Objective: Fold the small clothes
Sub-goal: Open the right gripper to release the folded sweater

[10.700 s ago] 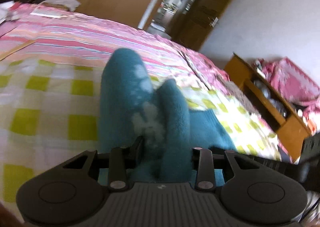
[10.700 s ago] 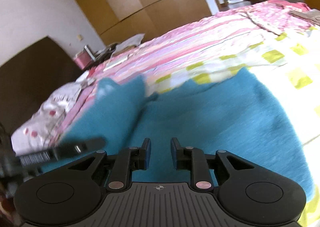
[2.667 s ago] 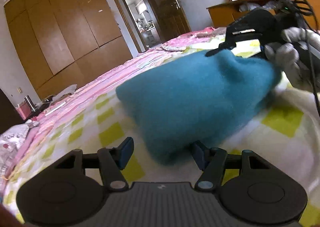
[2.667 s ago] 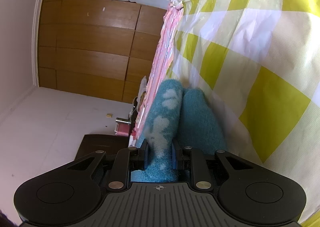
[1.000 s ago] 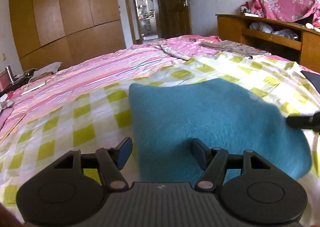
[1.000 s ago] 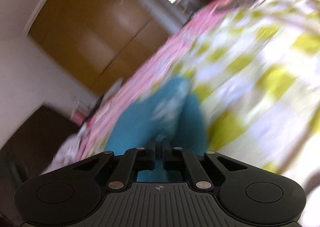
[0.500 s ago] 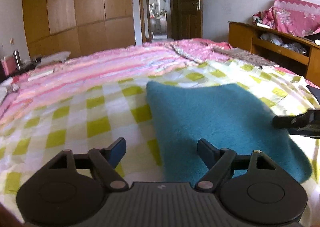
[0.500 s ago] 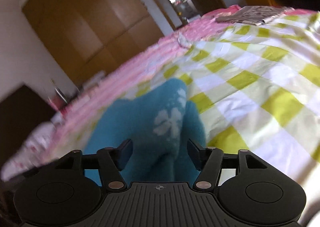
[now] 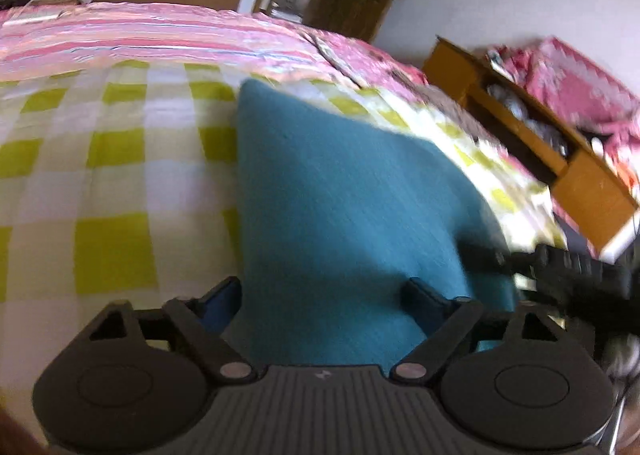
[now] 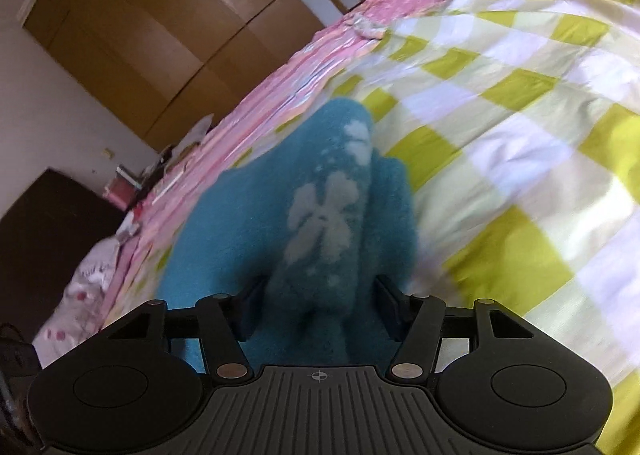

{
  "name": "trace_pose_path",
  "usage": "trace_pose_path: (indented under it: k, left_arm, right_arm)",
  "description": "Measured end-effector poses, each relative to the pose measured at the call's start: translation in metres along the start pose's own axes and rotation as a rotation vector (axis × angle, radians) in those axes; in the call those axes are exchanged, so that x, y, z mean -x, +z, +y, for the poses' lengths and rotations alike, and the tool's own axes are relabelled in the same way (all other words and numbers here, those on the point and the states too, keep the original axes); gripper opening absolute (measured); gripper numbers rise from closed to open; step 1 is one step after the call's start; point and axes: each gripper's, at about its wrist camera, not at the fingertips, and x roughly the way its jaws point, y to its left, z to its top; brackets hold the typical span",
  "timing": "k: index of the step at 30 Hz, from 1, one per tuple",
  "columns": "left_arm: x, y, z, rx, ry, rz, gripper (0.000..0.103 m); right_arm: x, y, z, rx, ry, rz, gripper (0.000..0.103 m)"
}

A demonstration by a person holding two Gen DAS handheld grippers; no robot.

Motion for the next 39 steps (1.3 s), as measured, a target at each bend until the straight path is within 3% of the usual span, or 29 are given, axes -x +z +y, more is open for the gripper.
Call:
trace_pose_path:
  k: [3, 11, 16, 23, 26, 29, 32, 39]
  left_arm:
    - [0.017, -0.014, -0.005, -0.046, 0.033, -0.005, 0.085]
    - [0.078, -0.051, 0.004, -0.032, 0.127, 0.020, 0.084]
    - [0.085, -0.051, 0.005, -0.041, 0.165, 0.000, 0.084]
    - [0.108, -0.054, -0.004, -0.090, 0.293, -0.031, 0.085]
    - [0.108, -0.057, -0.008, -0.107, 0.347, -0.033, 0.087]
    - [0.106, -0.058, -0.015, -0.135, 0.392, -0.038, 0.089]
    - [0.108, -0.058, -0.018, -0.122, 0.395, -0.030, 0.089]
    - [0.116, -0.060, -0.021, -0.115, 0.401, -0.043, 0.090]
  right_arm:
    - [0.001, -0.010, 0.014, 0.020, 0.016, 0.014, 0.054]
    - [0.004, -0.043, 0.051, 0.110, 0.115, 0.120, 0.052]
    - [-0.002, -0.034, 0.065, 0.121, 0.051, 0.115, 0.054]
    - [0.055, -0.048, 0.091, 0.266, -0.035, -0.015, 0.054]
    - [0.065, -0.068, 0.107, 0.336, -0.048, -0.015, 0.051]
    - [0.057, -0.084, 0.111, 0.417, -0.125, 0.026, 0.048]
    - [0.046, -0.088, 0.107, 0.419, -0.198, 0.063, 0.048]
    - [0.067, -0.089, 0.122, 0.432, -0.206, 0.025, 0.048]
